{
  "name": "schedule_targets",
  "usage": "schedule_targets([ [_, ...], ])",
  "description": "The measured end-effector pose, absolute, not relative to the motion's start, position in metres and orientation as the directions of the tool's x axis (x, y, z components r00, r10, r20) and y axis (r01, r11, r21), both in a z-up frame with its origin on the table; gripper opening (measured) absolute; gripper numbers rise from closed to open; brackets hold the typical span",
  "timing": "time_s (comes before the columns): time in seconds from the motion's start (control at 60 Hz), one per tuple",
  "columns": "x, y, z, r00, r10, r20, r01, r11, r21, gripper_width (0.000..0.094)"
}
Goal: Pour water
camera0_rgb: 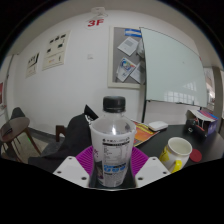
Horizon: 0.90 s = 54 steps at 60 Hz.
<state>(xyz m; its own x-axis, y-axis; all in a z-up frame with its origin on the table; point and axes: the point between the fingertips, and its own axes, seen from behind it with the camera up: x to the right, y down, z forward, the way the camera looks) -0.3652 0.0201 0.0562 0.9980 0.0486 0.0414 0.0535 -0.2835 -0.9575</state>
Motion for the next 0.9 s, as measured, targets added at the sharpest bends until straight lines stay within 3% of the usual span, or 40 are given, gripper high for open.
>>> schedule_targets([
  [0.1, -0.372, 0.021, 0.056, 0.996, 0.075, 0.045, 0.065, -0.281, -0.958, 0.0389],
  [0.25, -0.383, 0.016, 0.079, 0.995, 0.092, 0.030, 0.052, -0.249, -0.967, 0.0389],
  [0.317, -0.388, 0.016, 0.104, 0.991, 0.115, -0.066, -0.038, -0.227, -0.973, 0.0386],
  [0.417, -0.403, 0.015, 0.155, 0.921, 0.171, -0.349, -0.312, -0.211, -0.926, 0.0388],
  [0.55, -0.419, 0.010, 0.222, 0.537, 0.315, -0.782, -0.739, -0.272, -0.617, 0.0387],
  [0.667, -0.391, 0.007, 0.257, 0.128, 0.332, -0.935, -0.919, -0.315, -0.238, 0.0385],
  [0.9, -0.308, 0.024, 0.220, -0.471, 0.262, -0.843, -0.869, -0.300, 0.392, 0.0386],
])
